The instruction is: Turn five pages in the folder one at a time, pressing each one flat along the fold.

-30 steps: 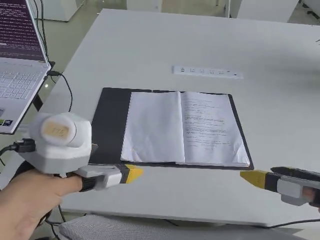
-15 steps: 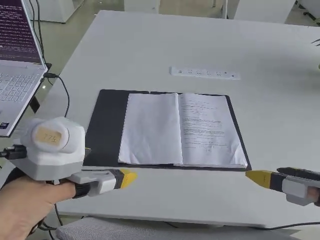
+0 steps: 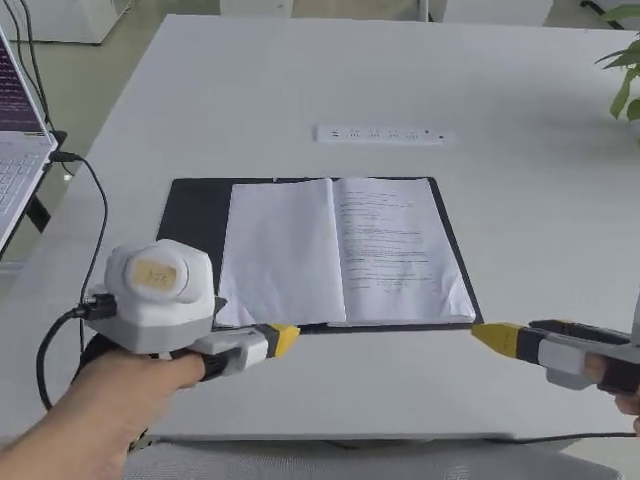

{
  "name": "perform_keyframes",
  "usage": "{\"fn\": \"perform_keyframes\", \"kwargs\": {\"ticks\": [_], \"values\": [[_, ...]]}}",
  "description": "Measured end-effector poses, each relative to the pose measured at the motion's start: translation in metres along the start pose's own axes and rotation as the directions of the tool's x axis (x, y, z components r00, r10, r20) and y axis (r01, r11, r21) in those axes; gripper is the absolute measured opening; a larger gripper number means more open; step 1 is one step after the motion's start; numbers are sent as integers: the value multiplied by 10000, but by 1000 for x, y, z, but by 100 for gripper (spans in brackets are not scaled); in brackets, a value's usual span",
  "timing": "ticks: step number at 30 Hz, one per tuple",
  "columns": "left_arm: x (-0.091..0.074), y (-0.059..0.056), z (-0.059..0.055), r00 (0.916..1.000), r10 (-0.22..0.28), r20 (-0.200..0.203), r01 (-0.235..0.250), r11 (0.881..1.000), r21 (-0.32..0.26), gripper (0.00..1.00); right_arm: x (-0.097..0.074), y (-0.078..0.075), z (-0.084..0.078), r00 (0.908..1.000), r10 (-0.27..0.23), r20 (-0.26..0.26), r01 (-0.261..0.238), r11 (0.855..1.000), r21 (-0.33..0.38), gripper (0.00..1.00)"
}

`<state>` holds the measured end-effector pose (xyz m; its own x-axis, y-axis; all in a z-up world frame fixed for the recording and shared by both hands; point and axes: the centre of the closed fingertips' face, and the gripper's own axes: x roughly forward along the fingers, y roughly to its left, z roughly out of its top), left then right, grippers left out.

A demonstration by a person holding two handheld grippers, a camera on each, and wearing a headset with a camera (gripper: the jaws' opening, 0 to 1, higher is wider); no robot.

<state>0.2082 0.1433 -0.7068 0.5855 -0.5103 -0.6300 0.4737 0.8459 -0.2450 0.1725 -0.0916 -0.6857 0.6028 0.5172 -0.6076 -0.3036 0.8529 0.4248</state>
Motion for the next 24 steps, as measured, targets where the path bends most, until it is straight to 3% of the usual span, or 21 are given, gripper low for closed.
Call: {"fn": "perform_keyframes", "kwargs": {"ticks": [4,11,14,19,24], "values": [[34,-16,10,9997,-90,230,87,9999,137,55,2,-3,0,9999,109,63,-111,9998,187,62],[84,-43,17,9990,-404,199,394,9981,464,56,8,-11,2,9995,184,250,-197,9985,516,60],[106,-51,27,9976,-385,573,330,9951,936,55,11,-14,6,9988,155,461,-188,9973,715,59],[143,-78,42,9919,-701,1059,526,9858,1596,59,14,-18,10,9979,171,630,-234,9946,1008,57],[175,-89,41,9914,-682,1118,468,9817,1845,64,19,-21,7,9975,196,673,-281,9914,1280,55]]}}
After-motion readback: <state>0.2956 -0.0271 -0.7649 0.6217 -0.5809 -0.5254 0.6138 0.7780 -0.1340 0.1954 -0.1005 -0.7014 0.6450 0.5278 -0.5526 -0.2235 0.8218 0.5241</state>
